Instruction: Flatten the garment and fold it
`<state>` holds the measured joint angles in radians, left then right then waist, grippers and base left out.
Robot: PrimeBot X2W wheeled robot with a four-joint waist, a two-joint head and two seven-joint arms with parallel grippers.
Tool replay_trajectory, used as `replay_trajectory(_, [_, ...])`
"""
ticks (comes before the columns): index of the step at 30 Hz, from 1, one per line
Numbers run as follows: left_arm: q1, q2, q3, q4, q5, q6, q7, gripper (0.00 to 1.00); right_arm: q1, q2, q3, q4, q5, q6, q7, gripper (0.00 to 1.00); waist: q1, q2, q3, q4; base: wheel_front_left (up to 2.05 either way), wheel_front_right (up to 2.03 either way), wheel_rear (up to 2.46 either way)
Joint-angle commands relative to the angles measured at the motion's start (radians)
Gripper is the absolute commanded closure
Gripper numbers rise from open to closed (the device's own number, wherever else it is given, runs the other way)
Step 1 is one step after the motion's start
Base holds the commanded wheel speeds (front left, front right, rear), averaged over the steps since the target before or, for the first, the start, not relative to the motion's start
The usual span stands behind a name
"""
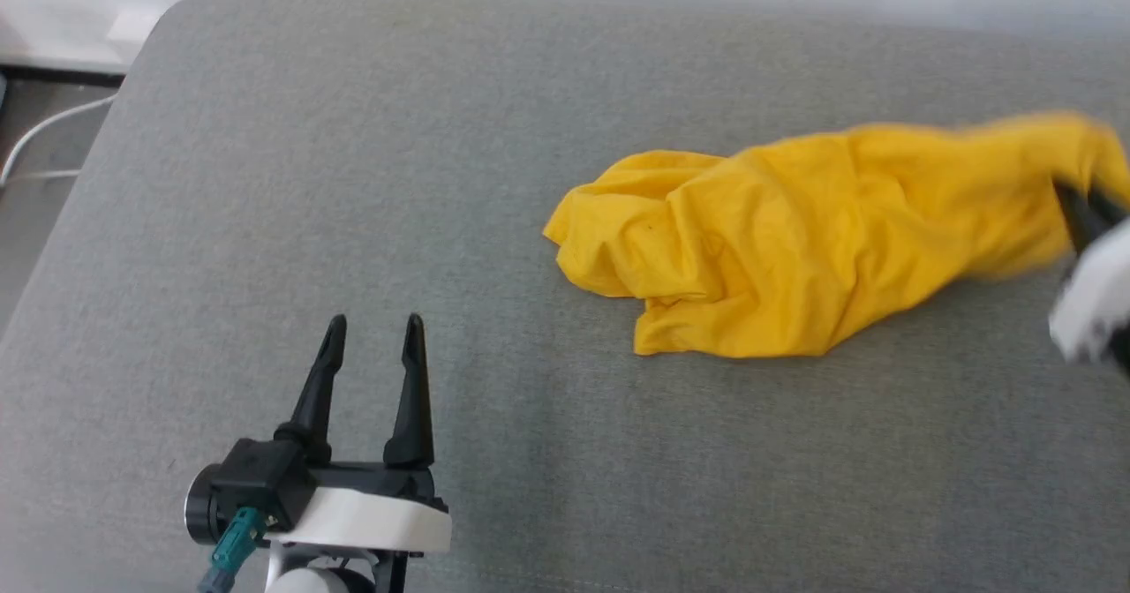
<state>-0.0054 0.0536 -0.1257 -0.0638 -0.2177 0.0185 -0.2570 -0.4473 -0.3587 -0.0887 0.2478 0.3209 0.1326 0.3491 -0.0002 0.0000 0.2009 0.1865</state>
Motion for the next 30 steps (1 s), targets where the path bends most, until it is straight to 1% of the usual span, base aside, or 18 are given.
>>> replay_trajectory(1, [0.009,-0.003,0.004,-0.002,0.012,-0.002,-0.005,0.0,0.047,0.006,-0.011,-0.009,0.007,-0.002,0.008,1.0,0.0002,0.0,-0.024,-0.026,0.0,0.0,0.0])
replay_trajectory(6, [0.016,-0.003,0.011,0.0,0.011,-0.011,-0.005,0.0,0.272,0.041,-0.075,-0.058,-0.021,-0.002,0.068,1.0,0.0002,0.0,-0.031,-0.037,0.0,0.0,0.0])
replay_trajectory(9, [0.01,-0.003,0.015,0.005,0.015,-0.019,-0.005,0.0,0.343,0.081,-0.096,-0.051,-0.038,-0.002,0.072,1.0,0.0002,0.0,-0.034,-0.041,0.0,0.0,0.0])
replay_trajectory(10, [0.008,-0.003,0.017,0.007,0.017,-0.02,-0.005,0.0,0.354,0.092,-0.1,-0.048,-0.046,-0.002,0.068,0.8,0.0002,0.0,-0.035,-0.043,0.0,0.0,0.0])
replay_trajectory(11, [0.006,-0.003,0.019,0.008,0.018,-0.021,-0.005,0.0,0.357,0.107,-0.111,-0.046,-0.053,-0.002,0.058,0.12,0.0002,0.0,-0.037,-0.046,0.0,0.0,0.0])
replay_trajectory(12, [0.005,-0.003,0.022,0.009,0.019,-0.023,-0.005,0.0,0.356,0.118,-0.119,-0.043,-0.06,-0.002,0.048,0.0,0.0002,0.0,-0.039,-0.048,0.0,0.0,0.0])
replay_trajectory(15, [0.004,-0.003,0.027,0.012,0.022,-0.024,-0.005,0.0,0.337,0.137,-0.121,-0.048,-0.069,-0.002,0.032,0.0,0.0002,0.0,-0.046,-0.052,0.0,0.0,0.0])
replay_trajectory(17, [0.006,-0.003,0.027,0.013,0.021,-0.023,-0.005,0.0,0.318,0.136,-0.118,-0.064,-0.066,-0.002,0.027,0.0,0.0002,0.0,-0.052,-0.054,0.0,0.0,0.0])
replay_trajectory(22, [0.014,-0.003,0.022,0.015,0.01,-0.018,-0.005,0.0,0.256,0.122,-0.085,-0.17,-0.034,-0.002,0.038,0.0,0.0002,0.0,-0.065,-0.055,0.0,0.0,0.0])
replay_trajectory(26, [0.014,-0.003,0.017,0.014,0.0,-0.012,-0.005,0.0,0.21,0.112,-0.005,-0.273,-0.003,-0.002,0.098,0.0,0.0002,0.0,-0.068,-0.045,0.0,0.0,0.0])
replay_trajectory(30, [0.01,-0.003,0.012,0.011,-0.006,-0.011,-0.005,0.0,0.167,0.11,0.123,-0.325,0.04,-0.002,0.188,0.0,0.0002,0.0,-0.058,-0.029,0.0,0.0,0.0])
